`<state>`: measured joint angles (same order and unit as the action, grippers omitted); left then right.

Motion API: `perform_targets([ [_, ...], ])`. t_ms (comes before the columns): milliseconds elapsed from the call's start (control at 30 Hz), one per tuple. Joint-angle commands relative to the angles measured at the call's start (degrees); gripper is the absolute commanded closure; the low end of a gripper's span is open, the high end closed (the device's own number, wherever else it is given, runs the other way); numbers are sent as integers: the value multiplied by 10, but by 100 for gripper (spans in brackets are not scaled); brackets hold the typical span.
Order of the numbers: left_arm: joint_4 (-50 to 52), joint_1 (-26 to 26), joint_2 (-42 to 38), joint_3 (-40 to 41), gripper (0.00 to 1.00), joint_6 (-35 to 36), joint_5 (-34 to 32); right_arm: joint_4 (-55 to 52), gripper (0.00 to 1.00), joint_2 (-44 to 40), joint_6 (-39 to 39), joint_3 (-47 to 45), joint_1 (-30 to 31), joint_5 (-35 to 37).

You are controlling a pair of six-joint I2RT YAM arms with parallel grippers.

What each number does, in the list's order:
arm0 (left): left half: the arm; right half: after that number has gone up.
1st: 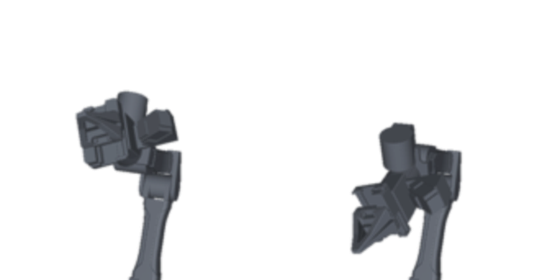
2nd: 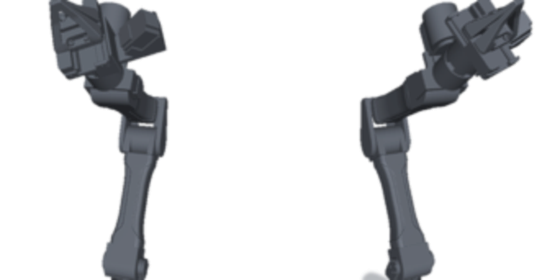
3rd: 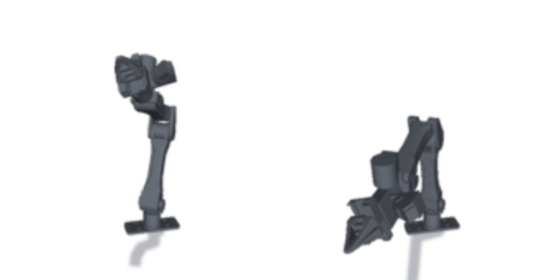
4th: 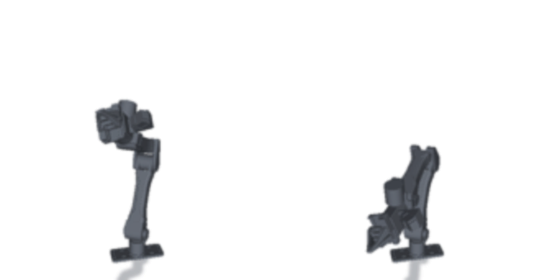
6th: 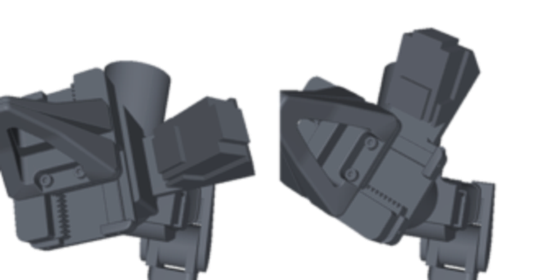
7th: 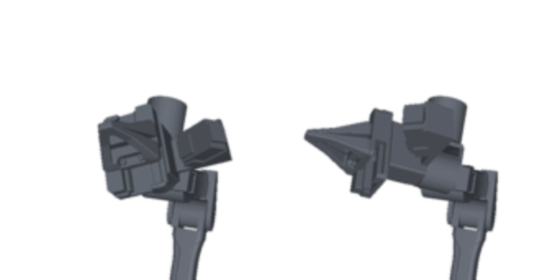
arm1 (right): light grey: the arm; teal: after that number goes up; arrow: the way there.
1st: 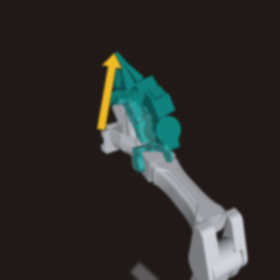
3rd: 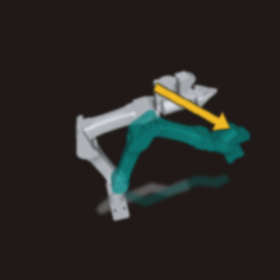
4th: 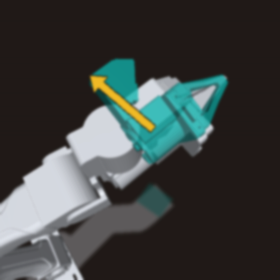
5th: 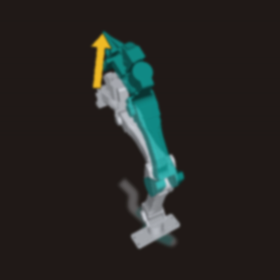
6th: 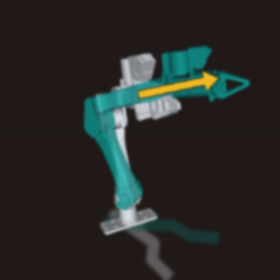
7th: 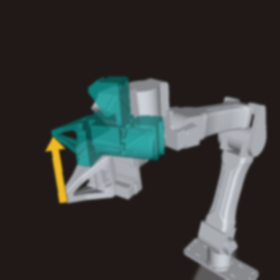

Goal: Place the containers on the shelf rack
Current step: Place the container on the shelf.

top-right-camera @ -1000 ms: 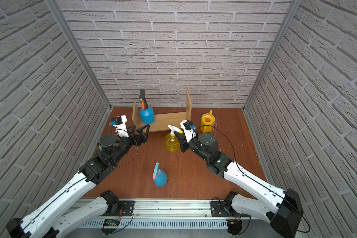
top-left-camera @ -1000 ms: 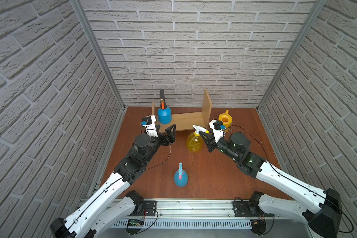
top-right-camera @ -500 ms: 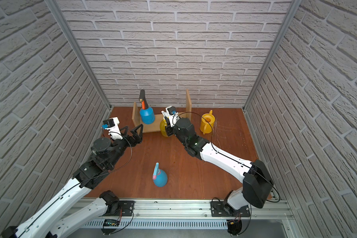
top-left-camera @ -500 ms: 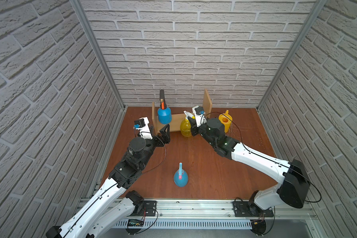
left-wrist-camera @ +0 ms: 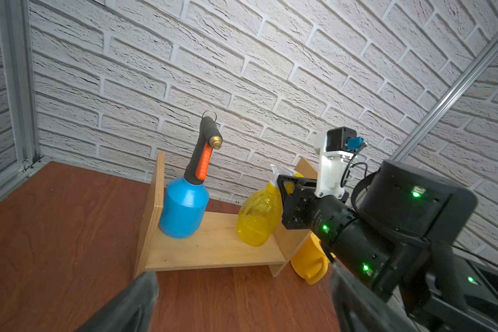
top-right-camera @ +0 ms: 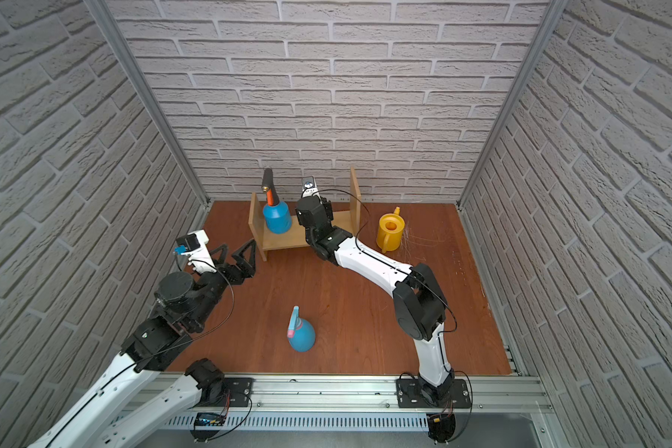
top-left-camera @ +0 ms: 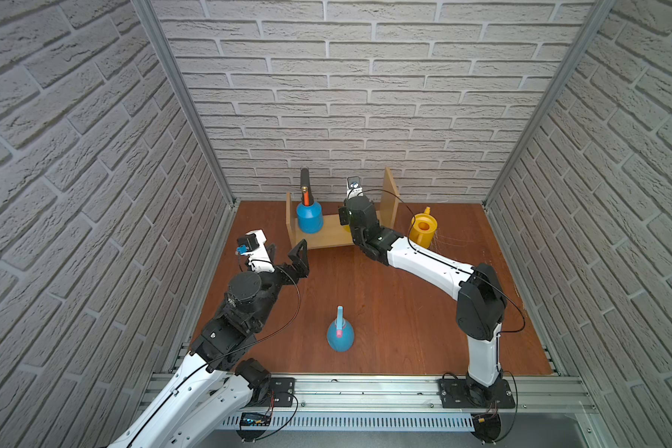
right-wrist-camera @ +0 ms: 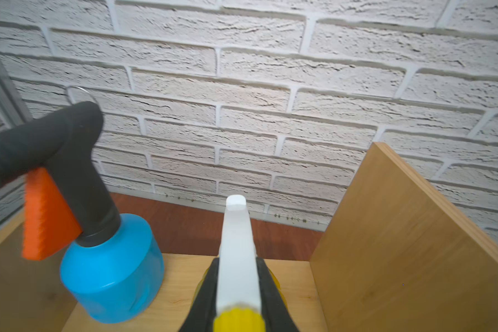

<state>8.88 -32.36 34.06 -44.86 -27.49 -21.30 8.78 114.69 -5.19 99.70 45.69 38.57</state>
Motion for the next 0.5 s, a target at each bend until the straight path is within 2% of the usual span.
perform_targets([
  [0, -4, 6, -12, 8, 2, 15, -16, -13, 97, 14, -27, 28, -18, 36],
  [467, -8, 10, -8, 10, 2, 15, -7, -69, 93, 64, -82, 91, -46, 10],
])
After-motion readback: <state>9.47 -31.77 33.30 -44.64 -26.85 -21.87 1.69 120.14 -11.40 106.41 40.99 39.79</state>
